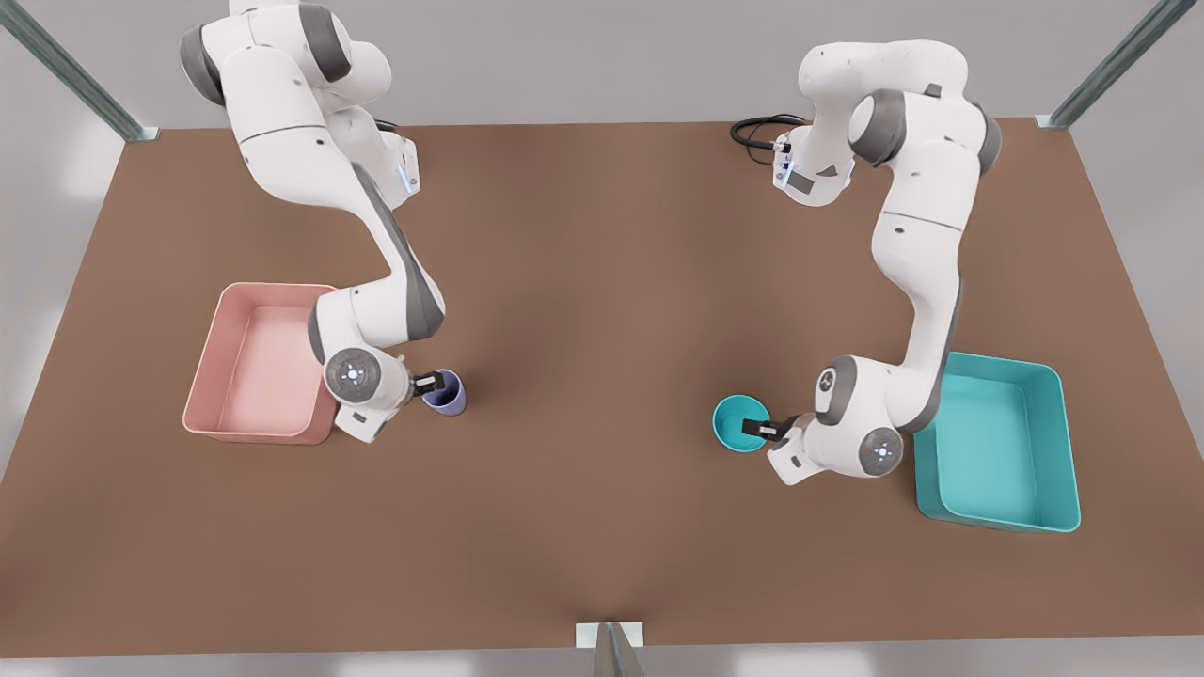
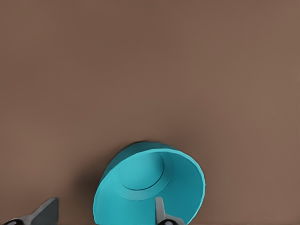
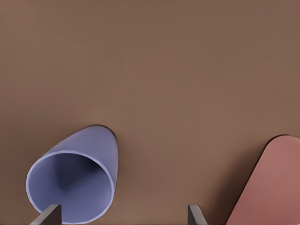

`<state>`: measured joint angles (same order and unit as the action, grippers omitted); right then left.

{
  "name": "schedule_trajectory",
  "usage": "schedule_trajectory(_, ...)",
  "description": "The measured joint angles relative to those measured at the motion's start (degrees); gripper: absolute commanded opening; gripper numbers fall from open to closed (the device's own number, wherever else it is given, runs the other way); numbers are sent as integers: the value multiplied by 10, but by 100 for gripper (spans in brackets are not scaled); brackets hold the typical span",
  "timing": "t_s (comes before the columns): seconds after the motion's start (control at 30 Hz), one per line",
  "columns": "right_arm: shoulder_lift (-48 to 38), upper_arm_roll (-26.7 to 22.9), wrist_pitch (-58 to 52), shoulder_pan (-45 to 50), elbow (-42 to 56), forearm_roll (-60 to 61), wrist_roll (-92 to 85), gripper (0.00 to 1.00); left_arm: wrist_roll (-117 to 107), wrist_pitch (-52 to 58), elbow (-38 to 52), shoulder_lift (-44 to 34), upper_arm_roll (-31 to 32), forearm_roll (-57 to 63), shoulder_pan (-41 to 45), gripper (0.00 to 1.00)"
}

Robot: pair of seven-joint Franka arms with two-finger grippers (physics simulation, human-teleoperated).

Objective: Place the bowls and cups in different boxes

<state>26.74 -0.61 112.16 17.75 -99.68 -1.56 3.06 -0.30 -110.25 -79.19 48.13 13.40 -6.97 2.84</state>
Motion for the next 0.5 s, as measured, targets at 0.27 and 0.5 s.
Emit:
schedule_trajectory(0.27, 44, 1, 39, 0, -14, 6, 5, 100, 8, -8, 6, 18, 4, -2, 1, 21)
schedule_trajectory(0.5, 62, 1, 50, 0, -18, 15, 7, 56, 10, 11, 26, 9, 2, -1, 1, 21)
